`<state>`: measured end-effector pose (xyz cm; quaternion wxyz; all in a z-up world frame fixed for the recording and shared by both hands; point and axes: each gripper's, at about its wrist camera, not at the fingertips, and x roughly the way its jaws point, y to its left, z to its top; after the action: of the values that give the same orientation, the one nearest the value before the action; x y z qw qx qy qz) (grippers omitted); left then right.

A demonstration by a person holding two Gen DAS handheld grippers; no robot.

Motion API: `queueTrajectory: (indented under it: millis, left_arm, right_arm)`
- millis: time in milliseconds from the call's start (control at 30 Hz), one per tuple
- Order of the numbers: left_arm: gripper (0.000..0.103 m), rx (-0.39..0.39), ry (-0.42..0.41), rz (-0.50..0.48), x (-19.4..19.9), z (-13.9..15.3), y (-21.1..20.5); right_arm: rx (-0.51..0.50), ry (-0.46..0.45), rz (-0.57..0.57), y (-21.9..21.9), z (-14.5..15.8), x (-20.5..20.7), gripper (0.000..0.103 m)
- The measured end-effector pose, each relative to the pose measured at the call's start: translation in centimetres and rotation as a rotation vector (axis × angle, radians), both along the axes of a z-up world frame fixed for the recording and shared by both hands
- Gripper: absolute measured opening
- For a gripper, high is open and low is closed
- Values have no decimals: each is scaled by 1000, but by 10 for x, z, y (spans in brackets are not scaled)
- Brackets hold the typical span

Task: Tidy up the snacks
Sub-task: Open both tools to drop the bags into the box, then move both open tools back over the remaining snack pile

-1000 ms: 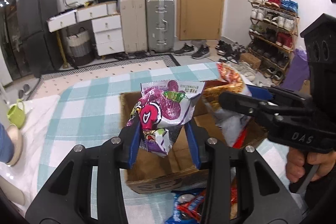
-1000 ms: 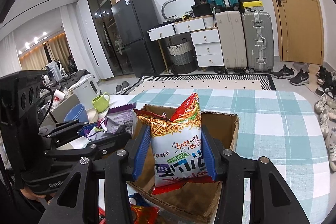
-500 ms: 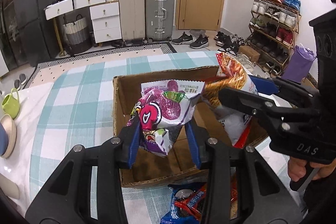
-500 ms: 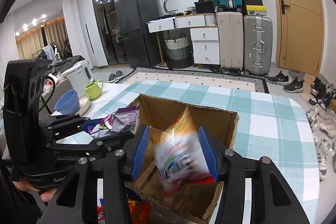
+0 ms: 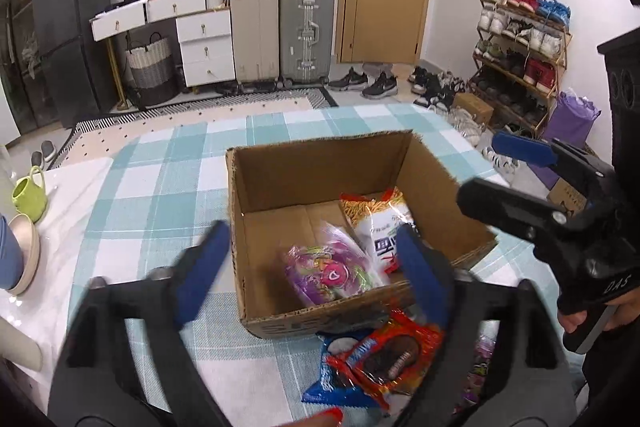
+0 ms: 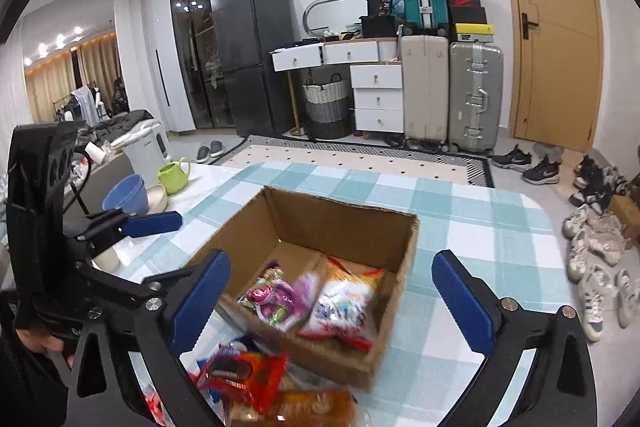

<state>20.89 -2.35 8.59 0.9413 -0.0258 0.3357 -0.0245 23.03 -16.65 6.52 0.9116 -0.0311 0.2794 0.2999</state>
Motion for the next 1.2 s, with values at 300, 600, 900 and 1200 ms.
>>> queueTrajectory:
  millis: [300, 600, 900, 1200]
  left_arm:
    - [103, 16, 19, 1, -41, 4, -2]
    - [103, 3, 110, 38, -84, -22, 11]
    - [103, -9, 178, 72, -108, -58, 26]
    - [103, 8, 255, 98, -128, -88, 31]
  right_arm:
    - [-65, 92, -23, -20, -11, -29, 102]
    - [-133, 243, -63, -41, -52, -53, 102]
    - [-152, 311, -72, -50, -81, -77, 102]
    - [-181, 353, -66, -48, -100, -95, 102]
